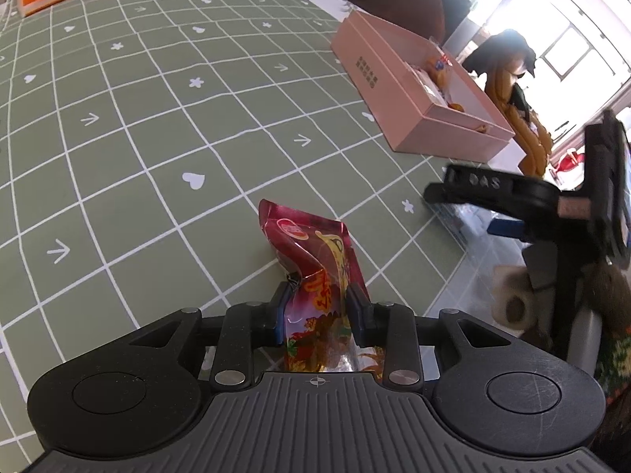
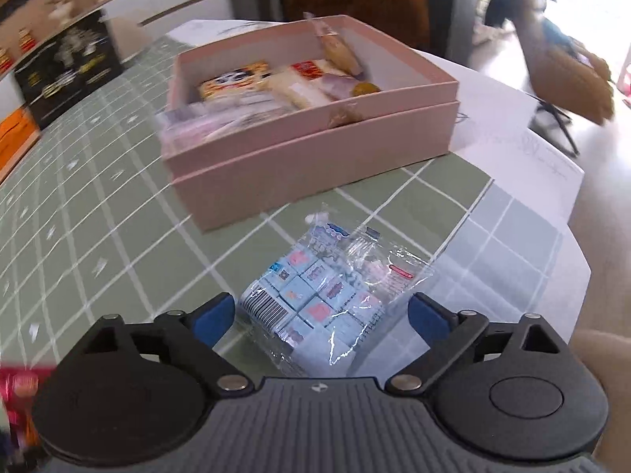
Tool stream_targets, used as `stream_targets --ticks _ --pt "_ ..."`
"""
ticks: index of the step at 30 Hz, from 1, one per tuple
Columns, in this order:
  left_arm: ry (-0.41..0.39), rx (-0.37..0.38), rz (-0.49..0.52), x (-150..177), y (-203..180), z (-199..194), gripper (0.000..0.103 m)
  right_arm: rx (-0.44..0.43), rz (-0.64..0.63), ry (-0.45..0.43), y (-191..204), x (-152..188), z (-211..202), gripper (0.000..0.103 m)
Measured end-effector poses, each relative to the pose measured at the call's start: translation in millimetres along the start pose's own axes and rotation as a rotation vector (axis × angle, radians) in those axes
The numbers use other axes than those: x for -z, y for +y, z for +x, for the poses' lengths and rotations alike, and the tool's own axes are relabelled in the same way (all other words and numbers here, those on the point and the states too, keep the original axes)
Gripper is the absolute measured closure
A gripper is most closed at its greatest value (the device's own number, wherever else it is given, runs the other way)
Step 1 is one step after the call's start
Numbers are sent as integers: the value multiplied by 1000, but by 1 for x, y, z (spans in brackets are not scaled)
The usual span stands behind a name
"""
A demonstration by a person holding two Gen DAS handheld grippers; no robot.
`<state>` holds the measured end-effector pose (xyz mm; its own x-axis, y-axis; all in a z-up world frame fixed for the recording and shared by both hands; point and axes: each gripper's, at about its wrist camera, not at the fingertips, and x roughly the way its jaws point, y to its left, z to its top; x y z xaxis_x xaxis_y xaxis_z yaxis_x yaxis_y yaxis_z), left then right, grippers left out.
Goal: Organize snacks
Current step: 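Carry the red bag and candy pack into the pink box and open both tools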
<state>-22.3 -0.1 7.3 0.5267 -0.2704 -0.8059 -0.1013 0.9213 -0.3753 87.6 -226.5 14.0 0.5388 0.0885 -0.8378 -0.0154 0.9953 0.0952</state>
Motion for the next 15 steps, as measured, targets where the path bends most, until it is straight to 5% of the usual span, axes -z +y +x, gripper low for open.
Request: stream_targets --ticks 6,15 --pt "1 4 -2 0 1 -1 68 23 -86 -12 11 -5 12 0" --pt "16 24 -25 0 5 -2 68 -81 -225 -61 -57 21 -10 0"
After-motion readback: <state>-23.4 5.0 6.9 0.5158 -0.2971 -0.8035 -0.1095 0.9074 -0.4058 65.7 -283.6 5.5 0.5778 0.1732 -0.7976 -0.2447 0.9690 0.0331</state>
